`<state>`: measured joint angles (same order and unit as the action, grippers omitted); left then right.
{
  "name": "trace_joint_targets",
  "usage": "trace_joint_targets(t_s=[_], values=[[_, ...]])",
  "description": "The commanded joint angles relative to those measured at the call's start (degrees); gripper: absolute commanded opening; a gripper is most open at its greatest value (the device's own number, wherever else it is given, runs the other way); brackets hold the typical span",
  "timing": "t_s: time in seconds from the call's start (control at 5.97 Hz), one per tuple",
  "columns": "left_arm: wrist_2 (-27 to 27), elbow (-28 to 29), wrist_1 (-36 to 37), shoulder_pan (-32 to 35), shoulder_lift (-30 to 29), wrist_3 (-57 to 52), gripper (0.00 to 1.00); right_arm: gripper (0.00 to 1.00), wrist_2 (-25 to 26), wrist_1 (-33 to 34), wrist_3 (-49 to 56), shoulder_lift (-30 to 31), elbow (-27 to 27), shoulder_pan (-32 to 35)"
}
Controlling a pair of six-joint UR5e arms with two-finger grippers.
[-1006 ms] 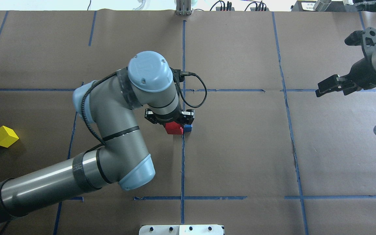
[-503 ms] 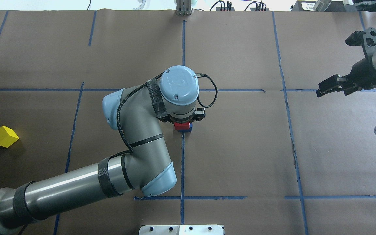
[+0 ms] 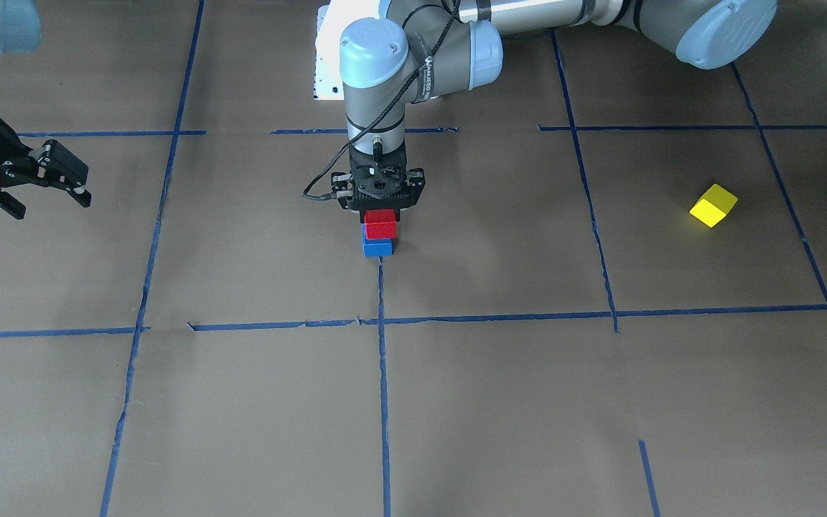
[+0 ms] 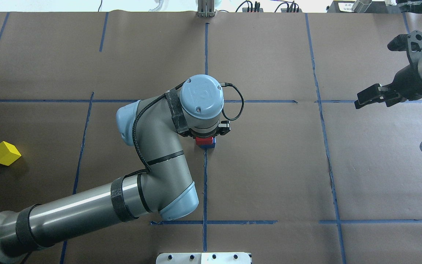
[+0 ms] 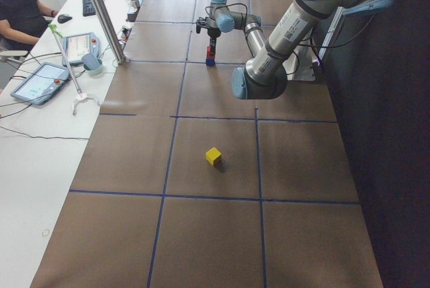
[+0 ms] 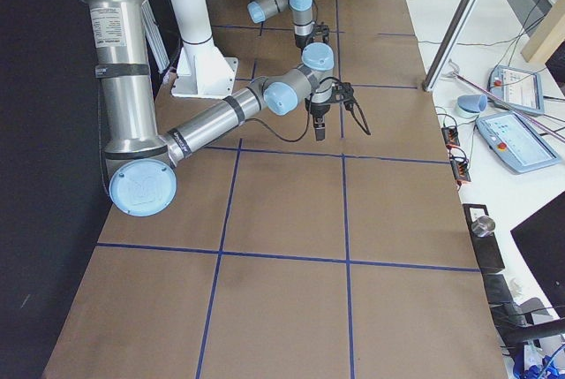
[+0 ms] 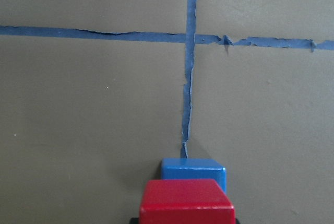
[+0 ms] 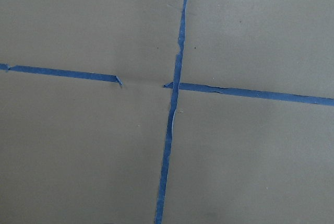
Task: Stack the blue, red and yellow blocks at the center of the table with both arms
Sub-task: 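Lower the red cube onto the blue cube and open the left gripper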
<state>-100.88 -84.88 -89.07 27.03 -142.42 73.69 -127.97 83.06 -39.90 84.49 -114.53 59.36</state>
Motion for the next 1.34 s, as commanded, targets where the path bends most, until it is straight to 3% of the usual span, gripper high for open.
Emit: trace_joint_targets(t_s=[0.0,1.17], values=[[0.1,1.1,-0.8,0.0,-0.8,-0.2,0.13,1.0,0.0,0.0,-0.1,-0.1,0.0,0.0],[2.1,1.3,-0.8,0.0,-0.8,-1.2,0.16,1.0,0.1,-0.1,-0.5,-0.1,0.1,-0.2]])
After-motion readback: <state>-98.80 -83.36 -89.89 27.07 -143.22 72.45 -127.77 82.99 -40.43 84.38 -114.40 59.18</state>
